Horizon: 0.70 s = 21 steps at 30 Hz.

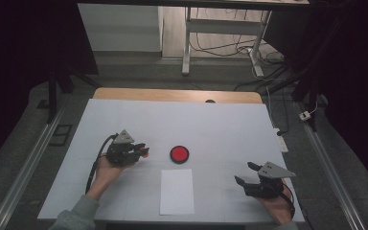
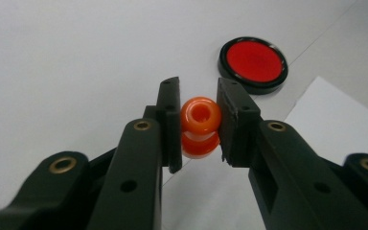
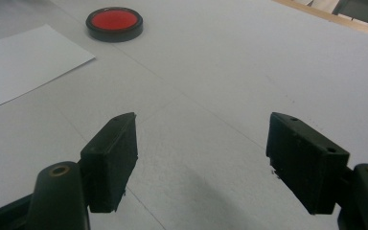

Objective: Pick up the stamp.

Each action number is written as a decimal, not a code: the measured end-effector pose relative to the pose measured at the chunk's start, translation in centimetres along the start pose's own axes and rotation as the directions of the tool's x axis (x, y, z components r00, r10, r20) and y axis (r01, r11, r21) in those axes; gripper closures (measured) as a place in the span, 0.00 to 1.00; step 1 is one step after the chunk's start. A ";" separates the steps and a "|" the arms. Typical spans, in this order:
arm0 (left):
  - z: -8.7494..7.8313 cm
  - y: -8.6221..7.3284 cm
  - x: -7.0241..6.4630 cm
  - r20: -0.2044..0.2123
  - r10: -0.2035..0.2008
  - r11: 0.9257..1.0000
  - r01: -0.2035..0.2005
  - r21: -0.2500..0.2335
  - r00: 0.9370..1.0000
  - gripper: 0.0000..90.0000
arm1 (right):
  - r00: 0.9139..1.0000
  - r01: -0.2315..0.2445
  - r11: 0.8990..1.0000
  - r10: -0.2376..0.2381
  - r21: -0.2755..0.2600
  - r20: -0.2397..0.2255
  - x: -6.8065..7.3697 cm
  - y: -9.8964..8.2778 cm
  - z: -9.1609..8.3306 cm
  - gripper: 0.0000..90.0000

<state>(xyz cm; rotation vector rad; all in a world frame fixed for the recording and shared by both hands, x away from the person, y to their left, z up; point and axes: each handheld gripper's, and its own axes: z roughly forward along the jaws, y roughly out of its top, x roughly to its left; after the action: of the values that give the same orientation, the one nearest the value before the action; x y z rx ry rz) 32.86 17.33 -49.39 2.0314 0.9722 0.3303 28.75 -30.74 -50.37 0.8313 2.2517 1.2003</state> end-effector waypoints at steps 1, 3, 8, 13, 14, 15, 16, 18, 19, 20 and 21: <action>-0.1 0.0 0.0 0.002 -0.002 1.000 0.002 -0.004 1.000 0.80 | 1.000 0.000 1.000 0.000 -0.001 0.000 0.0 0.0 0.0 0.29; -0.3 0.2 -0.1 0.009 -0.002 1.000 0.002 -0.015 1.000 0.80 | 1.000 -0.003 1.000 0.003 -0.001 0.001 0.0 0.0 0.0 0.29; -0.9 0.6 -0.4 0.026 0.000 0.999 0.001 -0.044 1.000 0.80 | 1.000 -0.001 1.000 0.001 -0.002 0.001 0.0 0.0 0.0 0.29; -1.3 0.9 -0.7 0.044 0.002 0.998 0.001 -0.064 0.999 0.80 | 1.000 0.000 1.000 0.000 -0.003 0.001 0.1 0.1 -0.1 0.29; -1.4 1.0 -0.7 0.048 0.003 0.998 0.000 -0.067 0.999 0.80 | 1.000 0.003 1.000 -0.003 -0.005 0.000 0.1 0.1 0.0 0.29; -1.5 1.1 -0.8 0.050 0.004 0.997 0.000 -0.071 0.999 0.80 | 1.000 0.002 1.000 -0.002 -0.005 0.000 0.1 0.1 0.0 0.29; -1.5 1.1 -0.9 0.051 0.005 0.997 -0.001 -0.074 0.999 0.80 | 1.000 0.002 1.000 -0.002 -0.005 -0.001 0.1 0.1 0.0 0.29; -1.6 1.2 -1.0 0.056 0.008 0.997 -0.004 -0.078 0.998 0.80 | 1.000 0.002 1.000 -0.002 -0.006 -0.002 0.1 0.1 0.0 0.29; -1.7 1.3 -1.0 0.056 0.010 0.997 -0.005 -0.079 0.998 0.80 | 1.000 0.002 1.000 -0.002 -0.006 -0.002 0.1 0.1 0.0 0.29; -1.7 1.3 -1.1 0.057 0.012 0.997 -0.007 -0.081 0.998 0.80 | 1.000 0.003 1.000 -0.003 -0.007 -0.002 0.1 0.1 0.0 0.29; -1.8 1.4 -1.2 0.059 0.012 0.996 -0.007 -0.084 0.998 0.80 | 1.000 0.002 1.000 -0.002 -0.009 -0.002 0.1 0.1 0.0 0.29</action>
<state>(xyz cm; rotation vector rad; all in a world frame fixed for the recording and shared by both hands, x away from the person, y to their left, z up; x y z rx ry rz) 31.83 17.01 -47.10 1.9600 0.8975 0.3087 28.70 -30.62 -50.30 0.8242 2.2464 1.2095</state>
